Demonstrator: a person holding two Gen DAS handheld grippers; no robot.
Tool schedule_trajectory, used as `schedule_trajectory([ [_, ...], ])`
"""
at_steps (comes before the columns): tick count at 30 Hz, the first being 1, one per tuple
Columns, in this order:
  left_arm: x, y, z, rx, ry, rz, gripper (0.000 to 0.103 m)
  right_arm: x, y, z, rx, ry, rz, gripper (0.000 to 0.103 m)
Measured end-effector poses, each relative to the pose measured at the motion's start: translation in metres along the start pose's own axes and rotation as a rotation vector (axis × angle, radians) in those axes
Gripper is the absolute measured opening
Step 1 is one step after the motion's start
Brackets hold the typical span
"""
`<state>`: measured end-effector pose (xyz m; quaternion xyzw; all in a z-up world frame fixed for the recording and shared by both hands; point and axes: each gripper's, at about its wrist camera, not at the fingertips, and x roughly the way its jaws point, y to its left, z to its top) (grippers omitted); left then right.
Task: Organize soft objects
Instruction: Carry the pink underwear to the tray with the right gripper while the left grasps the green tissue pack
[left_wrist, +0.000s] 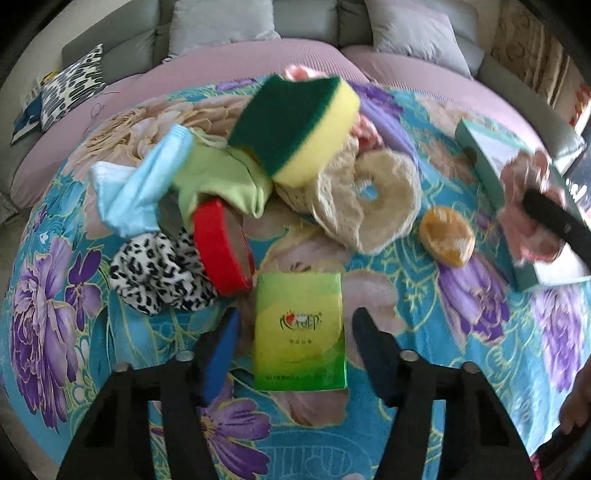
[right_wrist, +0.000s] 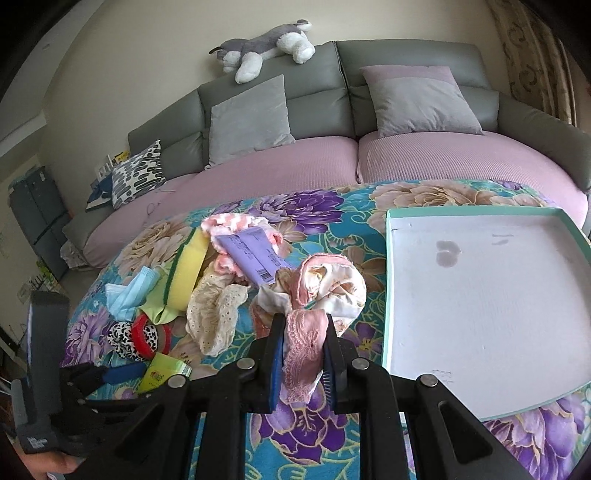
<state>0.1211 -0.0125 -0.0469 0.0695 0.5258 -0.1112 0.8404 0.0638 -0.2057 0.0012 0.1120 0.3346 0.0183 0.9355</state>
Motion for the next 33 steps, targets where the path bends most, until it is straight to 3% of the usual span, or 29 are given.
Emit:
schedule_trajectory([
  [1, 0.002, -0.001, -0.001, 0.009, 0.008, -0.006, 0.05, 0.0, 0.0, 0.0, 0.001, 0.001, 0.0, 0.019],
  [2, 0.004, -0.002, -0.002, 0.013, 0.011, -0.011, 0.048, 0.001, 0.0, 0.0, 0.001, 0.001, -0.001, 0.019],
  [12, 0.01, -0.001, 0.0, 0.022, 0.001, -0.026, 0.048, 0.003, 0.001, -0.001, 0.002, 0.006, 0.001, 0.019],
  [15, -0.005, 0.003, 0.004, -0.006, -0.047, -0.084, 0.048, 0.001, 0.0, 0.0, 0.011, -0.01, 0.008, 0.019],
  [19, -0.04, 0.007, 0.01, -0.023, -0.169, -0.134, 0.048, -0.006, 0.0, 0.002, 0.011, -0.041, 0.019, 0.019],
  [22, -0.046, 0.001, 0.013, -0.006, -0.192, -0.155, 0.048, -0.012, -0.003, 0.006, 0.013, -0.062, 0.014, 0.019],
  [33, -0.049, -0.036, 0.038, 0.0, -0.203, -0.189, 0.048, -0.022, -0.076, 0.019, 0.116, -0.1, -0.195, 0.019],
])
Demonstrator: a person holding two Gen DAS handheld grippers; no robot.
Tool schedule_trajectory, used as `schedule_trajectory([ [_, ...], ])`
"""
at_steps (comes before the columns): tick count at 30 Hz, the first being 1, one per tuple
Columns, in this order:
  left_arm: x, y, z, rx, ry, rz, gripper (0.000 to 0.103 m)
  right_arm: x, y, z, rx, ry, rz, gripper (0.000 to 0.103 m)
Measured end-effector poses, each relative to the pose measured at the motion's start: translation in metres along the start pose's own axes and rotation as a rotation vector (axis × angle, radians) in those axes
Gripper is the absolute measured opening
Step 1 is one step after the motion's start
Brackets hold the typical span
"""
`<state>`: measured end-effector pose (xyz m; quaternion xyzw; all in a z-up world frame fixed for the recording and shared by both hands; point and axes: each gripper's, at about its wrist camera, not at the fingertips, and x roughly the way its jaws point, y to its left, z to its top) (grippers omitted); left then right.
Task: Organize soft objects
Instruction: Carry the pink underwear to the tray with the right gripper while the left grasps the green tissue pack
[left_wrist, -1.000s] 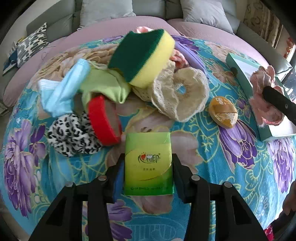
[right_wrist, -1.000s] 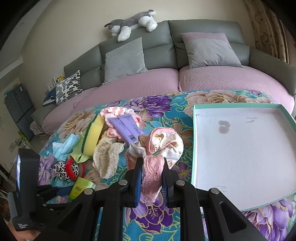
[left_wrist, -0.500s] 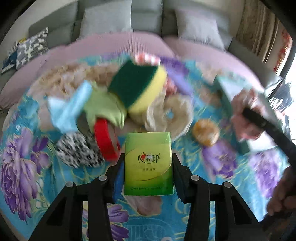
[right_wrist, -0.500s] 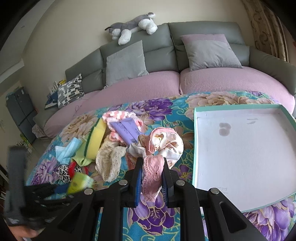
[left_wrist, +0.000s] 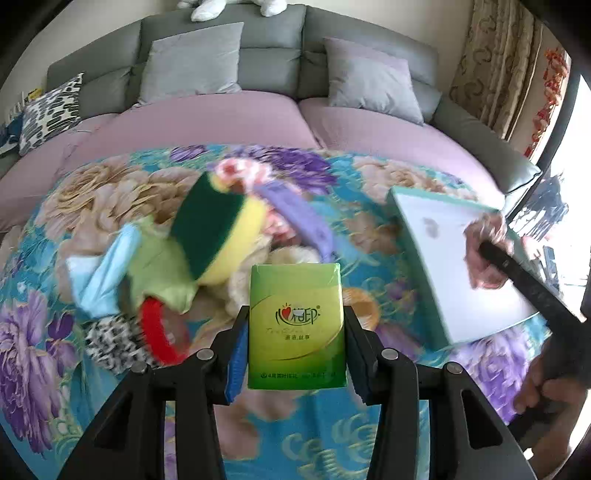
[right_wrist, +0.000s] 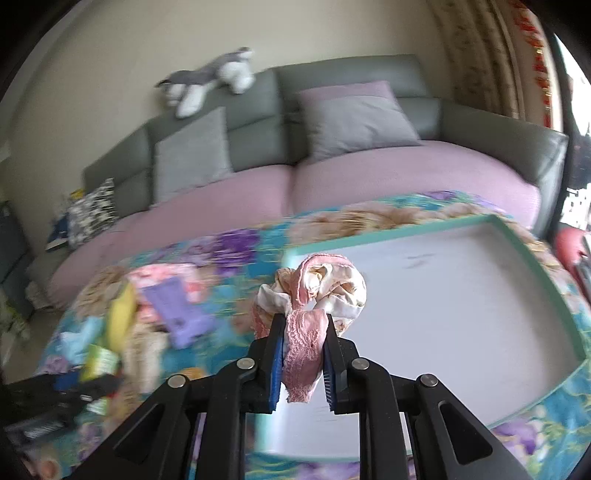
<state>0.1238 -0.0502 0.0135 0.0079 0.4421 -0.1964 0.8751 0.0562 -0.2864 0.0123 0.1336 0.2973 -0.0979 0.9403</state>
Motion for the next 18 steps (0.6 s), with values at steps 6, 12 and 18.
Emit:
schedule_trajectory([
  [6, 0.007, -0.056, 0.028, 0.144, -0.016, -0.022, 0.048, 0.009, -0.053, 0.006, 0.092, 0.011, -0.11, 0.019],
  [12, 0.029, -0.111, 0.057, 0.223, -0.024, -0.124, 0.048, 0.008, -0.084, 0.007, 0.147, 0.01, -0.186, 0.021],
  [18, 0.064, -0.154, 0.066, 0.263, -0.001, -0.185, 0.048, 0.007, -0.095, 0.009, 0.164, 0.01, -0.229, 0.022],
])
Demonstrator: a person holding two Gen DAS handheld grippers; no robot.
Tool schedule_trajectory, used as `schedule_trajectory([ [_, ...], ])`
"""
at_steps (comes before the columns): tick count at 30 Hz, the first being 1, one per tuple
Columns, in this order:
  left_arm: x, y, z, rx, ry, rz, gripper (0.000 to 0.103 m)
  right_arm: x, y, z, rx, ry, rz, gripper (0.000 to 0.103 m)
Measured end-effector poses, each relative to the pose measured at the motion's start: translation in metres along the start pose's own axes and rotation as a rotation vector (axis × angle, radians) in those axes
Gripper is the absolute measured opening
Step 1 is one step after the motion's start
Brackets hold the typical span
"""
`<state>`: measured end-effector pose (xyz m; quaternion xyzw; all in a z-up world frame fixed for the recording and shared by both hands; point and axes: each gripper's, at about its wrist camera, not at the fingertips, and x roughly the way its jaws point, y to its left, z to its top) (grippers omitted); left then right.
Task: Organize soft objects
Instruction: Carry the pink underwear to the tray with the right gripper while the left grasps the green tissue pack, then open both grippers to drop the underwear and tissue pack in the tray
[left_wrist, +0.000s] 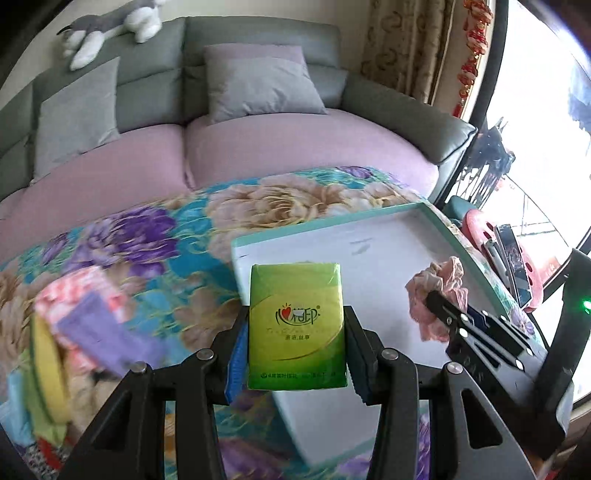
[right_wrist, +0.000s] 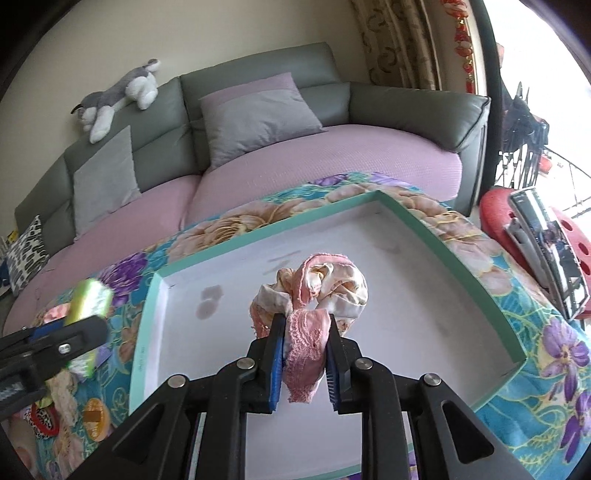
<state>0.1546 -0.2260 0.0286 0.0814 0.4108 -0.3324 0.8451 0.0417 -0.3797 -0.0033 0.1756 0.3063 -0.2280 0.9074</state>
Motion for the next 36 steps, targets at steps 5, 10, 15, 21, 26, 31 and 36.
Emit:
schedule_trajectory([
  [5, 0.026, -0.009, 0.004, -0.02, 0.01, -0.026, 0.048, 0.002, -0.005, 0.0, 0.011, 0.005, -0.015, 0.022],
  [10, 0.048, -0.009, 0.013, -0.048, 0.018, -0.023, 0.048, 0.004, -0.008, 0.002, 0.014, 0.0, -0.042, 0.022],
  [15, 0.063, -0.008, 0.013, -0.067, 0.035, -0.028, 0.048, 0.002, -0.013, 0.004, 0.035, -0.034, -0.074, 0.022],
  [21, 0.076, -0.01, 0.011, -0.07, 0.05, -0.026, 0.048, 0.006, -0.022, 0.005, 0.05, -0.039, -0.128, 0.022],
  [26, 0.075, -0.013, 0.013, -0.062, 0.045, -0.019, 0.05, 0.008, -0.024, 0.005, 0.05, -0.022, -0.155, 0.024],
  [31, 0.07, -0.008, 0.014, -0.085, 0.024, -0.008, 0.077, 0.012, -0.021, 0.004, 0.036, 0.002, -0.151, 0.061],
  [36, 0.072, 0.002, 0.013, -0.145, -0.009, -0.007, 0.088, 0.01, -0.022, 0.004, 0.044, -0.001, -0.159, 0.061],
])
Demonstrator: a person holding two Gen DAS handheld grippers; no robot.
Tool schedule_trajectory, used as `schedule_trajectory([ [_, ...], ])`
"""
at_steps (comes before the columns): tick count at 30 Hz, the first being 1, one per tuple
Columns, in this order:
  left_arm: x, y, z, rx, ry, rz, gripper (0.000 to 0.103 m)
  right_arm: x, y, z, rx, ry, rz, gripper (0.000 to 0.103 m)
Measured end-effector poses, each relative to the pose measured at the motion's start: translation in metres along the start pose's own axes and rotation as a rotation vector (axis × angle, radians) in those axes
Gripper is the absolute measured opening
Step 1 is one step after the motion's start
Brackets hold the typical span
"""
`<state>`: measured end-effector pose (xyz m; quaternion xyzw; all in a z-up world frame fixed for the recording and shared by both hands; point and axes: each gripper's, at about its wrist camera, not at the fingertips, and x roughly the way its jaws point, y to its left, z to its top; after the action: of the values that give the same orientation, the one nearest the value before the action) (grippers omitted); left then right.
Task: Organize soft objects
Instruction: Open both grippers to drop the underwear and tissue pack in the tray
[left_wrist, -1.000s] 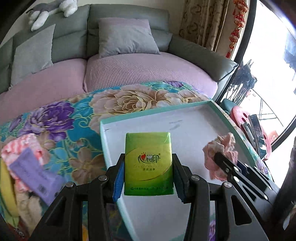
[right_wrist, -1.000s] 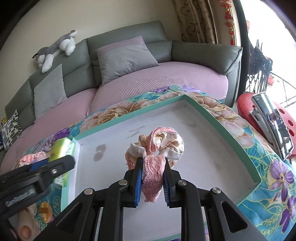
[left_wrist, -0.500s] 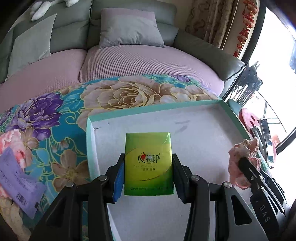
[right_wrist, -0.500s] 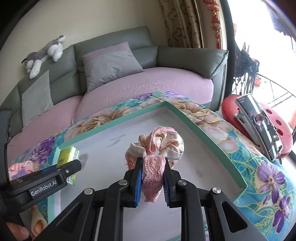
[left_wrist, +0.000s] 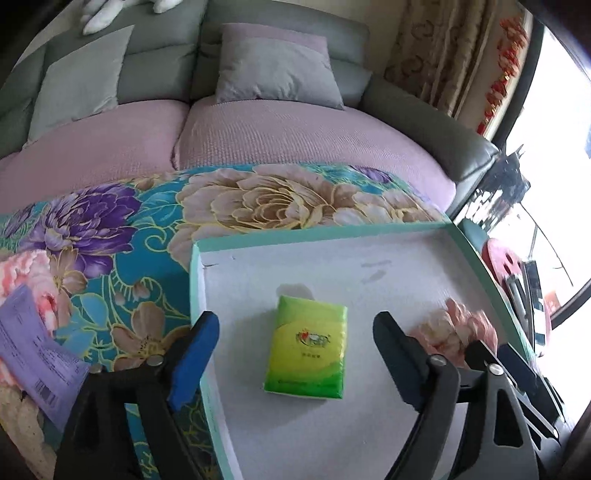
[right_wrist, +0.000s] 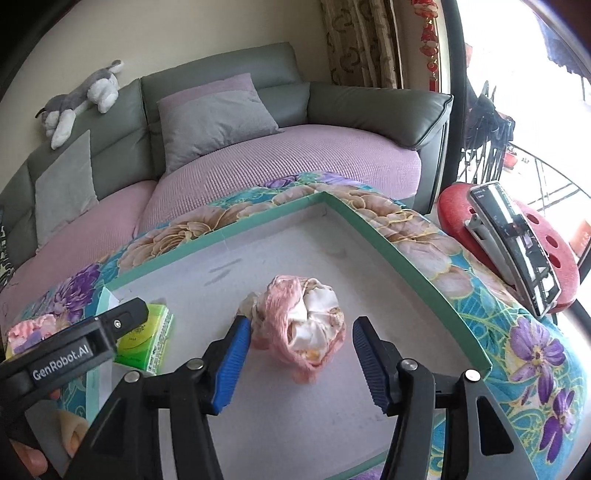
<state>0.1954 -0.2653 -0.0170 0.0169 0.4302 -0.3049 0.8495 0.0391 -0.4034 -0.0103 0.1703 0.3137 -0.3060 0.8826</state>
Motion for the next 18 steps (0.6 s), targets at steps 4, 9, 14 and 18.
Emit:
schedule_trajectory([
  [4, 0.004, 0.003, -0.003, -0.013, -0.005, 0.009, 0.089, 0.002, -0.001, 0.0, 0.016, 0.012, 0.003, 0.061],
  [9, 0.004, -0.002, -0.003, 0.008, -0.007, 0.049, 0.089, 0.0, -0.001, 0.0, 0.015, 0.006, 0.013, 0.061],
  [14, 0.0, 0.002, -0.008, -0.017, -0.012, 0.06, 0.089, -0.001, 0.002, 0.0, 0.004, 0.004, 0.028, 0.061],
  [18, -0.007, 0.004, -0.012, -0.026, -0.028, 0.08, 0.089, -0.002, 0.005, 0.0, -0.01, 0.002, 0.035, 0.061],
])
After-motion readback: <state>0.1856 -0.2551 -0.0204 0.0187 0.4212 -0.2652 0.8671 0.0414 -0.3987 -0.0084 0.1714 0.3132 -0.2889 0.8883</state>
